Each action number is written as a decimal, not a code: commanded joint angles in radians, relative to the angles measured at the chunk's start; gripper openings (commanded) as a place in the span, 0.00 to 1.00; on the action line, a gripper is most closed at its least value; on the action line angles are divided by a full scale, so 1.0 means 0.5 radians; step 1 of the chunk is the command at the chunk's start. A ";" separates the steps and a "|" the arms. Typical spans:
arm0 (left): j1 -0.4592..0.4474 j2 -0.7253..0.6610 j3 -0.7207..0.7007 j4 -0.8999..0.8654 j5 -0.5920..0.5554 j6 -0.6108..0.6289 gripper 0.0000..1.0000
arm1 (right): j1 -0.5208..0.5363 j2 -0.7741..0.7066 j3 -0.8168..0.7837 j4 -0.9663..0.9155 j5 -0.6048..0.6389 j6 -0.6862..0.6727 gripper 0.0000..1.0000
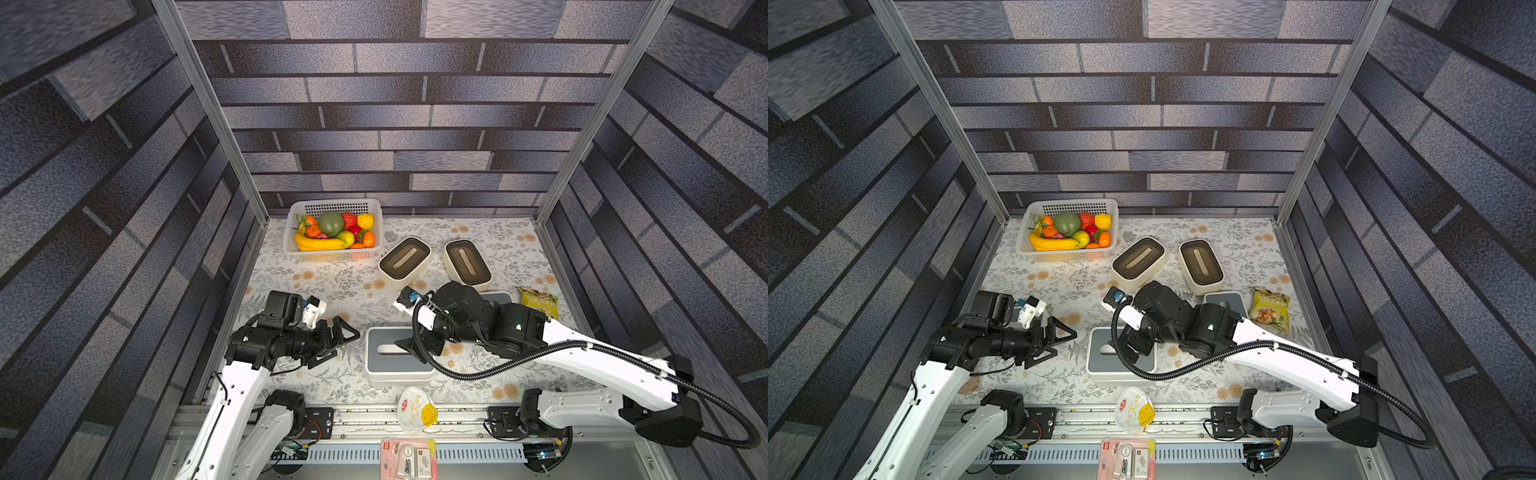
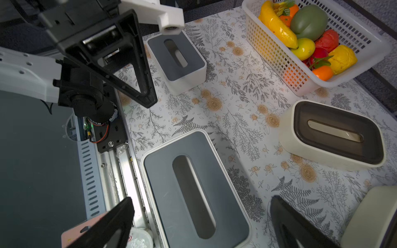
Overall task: Stack the tissue boxes
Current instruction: Pick up the tissue box from the center of the board.
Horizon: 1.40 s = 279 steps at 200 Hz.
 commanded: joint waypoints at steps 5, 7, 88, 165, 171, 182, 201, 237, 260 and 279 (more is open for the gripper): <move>0.008 0.055 0.092 0.147 -0.107 -0.100 1.00 | -0.050 0.045 -0.017 0.237 -0.067 0.222 1.00; 0.009 0.060 0.096 0.151 -0.121 -0.102 1.00 | -0.054 0.054 -0.012 0.242 -0.074 0.227 1.00; 0.529 0.238 0.075 0.029 -0.955 -1.007 1.00 | -0.153 0.326 0.207 0.219 -0.275 0.229 1.00; 1.039 0.142 -0.113 -0.220 -1.214 -1.386 0.98 | -0.150 0.537 0.391 0.233 -0.460 0.077 1.00; 1.039 0.196 -0.068 -0.236 -1.272 -1.356 0.97 | -0.152 0.538 0.390 0.257 -0.451 0.061 1.00; 1.043 0.302 -0.001 -0.266 -1.360 -1.312 0.97 | -0.150 0.552 0.393 0.289 -0.426 0.030 1.00; 1.049 0.423 0.076 -0.235 -1.410 -1.227 0.89 | -0.150 0.586 0.390 0.344 -0.380 -0.005 1.00; 1.051 0.655 0.154 -0.215 -1.491 -1.126 0.84 | -0.150 0.668 0.392 0.429 -0.406 -0.021 1.00; 1.052 0.771 0.143 -0.161 -1.511 -1.111 0.85 | -0.149 0.682 0.387 0.440 -0.483 -0.051 1.00; 1.040 0.802 0.103 -0.051 -1.475 -1.160 0.80 | -0.152 0.678 0.350 0.469 -0.501 -0.074 1.00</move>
